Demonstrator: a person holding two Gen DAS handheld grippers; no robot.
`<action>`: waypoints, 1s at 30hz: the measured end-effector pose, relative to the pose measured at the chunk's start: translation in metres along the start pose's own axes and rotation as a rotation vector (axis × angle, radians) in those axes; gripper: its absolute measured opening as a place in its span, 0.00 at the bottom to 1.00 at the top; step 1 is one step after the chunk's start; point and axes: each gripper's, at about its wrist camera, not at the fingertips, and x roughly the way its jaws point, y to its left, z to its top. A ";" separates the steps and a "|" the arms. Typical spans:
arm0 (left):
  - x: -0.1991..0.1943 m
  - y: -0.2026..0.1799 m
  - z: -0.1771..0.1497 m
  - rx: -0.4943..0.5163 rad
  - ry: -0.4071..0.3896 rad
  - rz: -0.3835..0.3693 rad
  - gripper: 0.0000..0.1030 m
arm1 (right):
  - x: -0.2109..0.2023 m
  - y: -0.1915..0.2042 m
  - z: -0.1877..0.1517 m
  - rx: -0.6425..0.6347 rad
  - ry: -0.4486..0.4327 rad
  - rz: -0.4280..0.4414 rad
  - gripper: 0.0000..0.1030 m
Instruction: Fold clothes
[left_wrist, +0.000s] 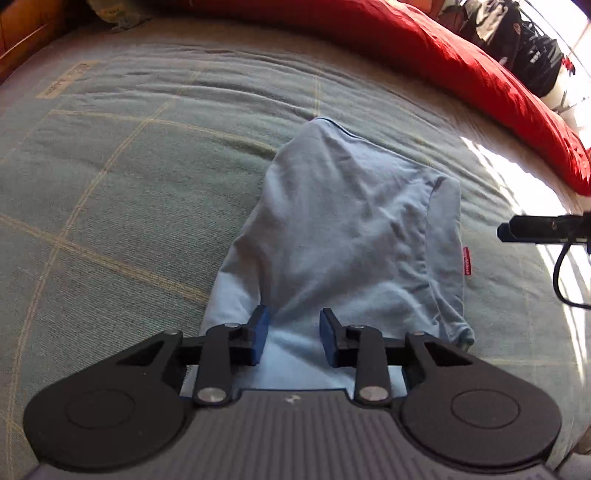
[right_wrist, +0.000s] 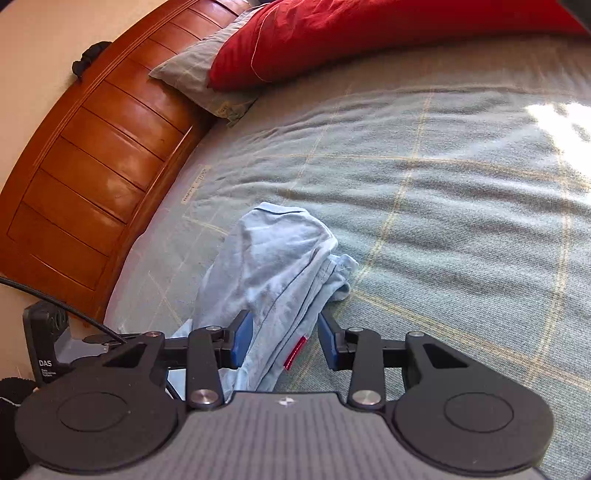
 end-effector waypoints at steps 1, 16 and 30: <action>-0.007 -0.002 0.002 -0.006 -0.022 -0.002 0.31 | 0.000 0.004 -0.002 -0.011 0.009 0.004 0.42; -0.038 0.001 -0.037 -0.157 -0.128 -0.023 0.44 | 0.054 0.067 0.032 -0.381 0.052 0.001 0.42; -0.020 0.050 -0.035 -0.429 -0.240 -0.154 0.45 | 0.200 0.088 0.070 -0.570 0.160 -0.018 0.41</action>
